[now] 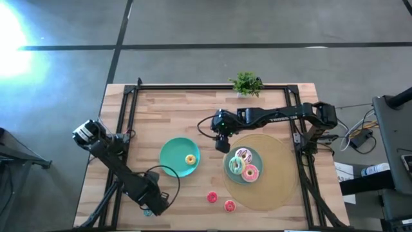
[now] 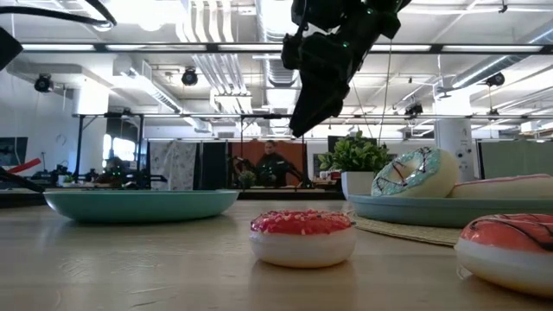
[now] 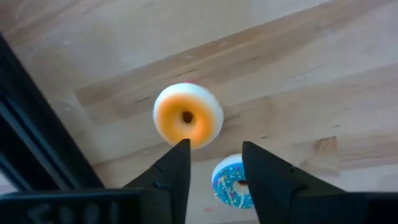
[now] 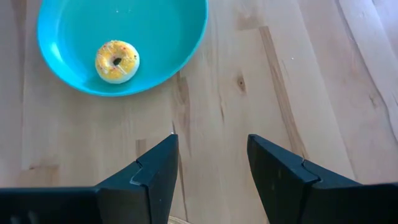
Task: Pick & Place donuts
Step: Put the small white donut on the light blue plate
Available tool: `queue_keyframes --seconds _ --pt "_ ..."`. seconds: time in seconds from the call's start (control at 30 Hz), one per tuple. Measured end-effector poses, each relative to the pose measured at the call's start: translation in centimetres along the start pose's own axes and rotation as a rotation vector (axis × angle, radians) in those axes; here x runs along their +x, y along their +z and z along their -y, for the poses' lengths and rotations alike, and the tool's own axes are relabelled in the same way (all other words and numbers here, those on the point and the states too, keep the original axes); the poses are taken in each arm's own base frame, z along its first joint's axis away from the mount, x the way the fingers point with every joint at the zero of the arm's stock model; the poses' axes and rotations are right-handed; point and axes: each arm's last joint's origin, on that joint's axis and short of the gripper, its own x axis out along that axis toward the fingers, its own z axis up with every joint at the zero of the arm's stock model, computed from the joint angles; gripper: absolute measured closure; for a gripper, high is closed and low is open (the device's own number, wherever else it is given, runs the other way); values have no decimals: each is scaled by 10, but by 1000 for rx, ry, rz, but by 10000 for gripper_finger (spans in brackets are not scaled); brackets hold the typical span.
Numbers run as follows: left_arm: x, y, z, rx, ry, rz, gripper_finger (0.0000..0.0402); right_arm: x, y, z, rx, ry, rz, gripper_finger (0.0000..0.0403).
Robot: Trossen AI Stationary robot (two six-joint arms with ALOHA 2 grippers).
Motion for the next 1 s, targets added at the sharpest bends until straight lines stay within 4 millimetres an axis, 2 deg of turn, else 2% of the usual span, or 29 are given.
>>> queue_keyframes --seconds 0.2,0.3,0.5,0.7,0.83,1.0 --pt "9 -1 5 -30 20 -14 269 2 -4 1 -8 -2 -13 218" --pt "16 -2 11 -29 13 -19 274 4 -7 1 -8 -3 -23 218" --pt "32 1 12 -47 108 9 290 6 -9 2 -27 -5 -31 218" --pt "38 1 13 -42 138 10 305 6 -9 2 -34 -5 -30 218" --pt "41 1 13 -43 147 15 330 6 -9 2 -44 -5 -29 218" --pt "44 3 11 -39 159 20 388 6 -9 2 -64 -5 -28 218"
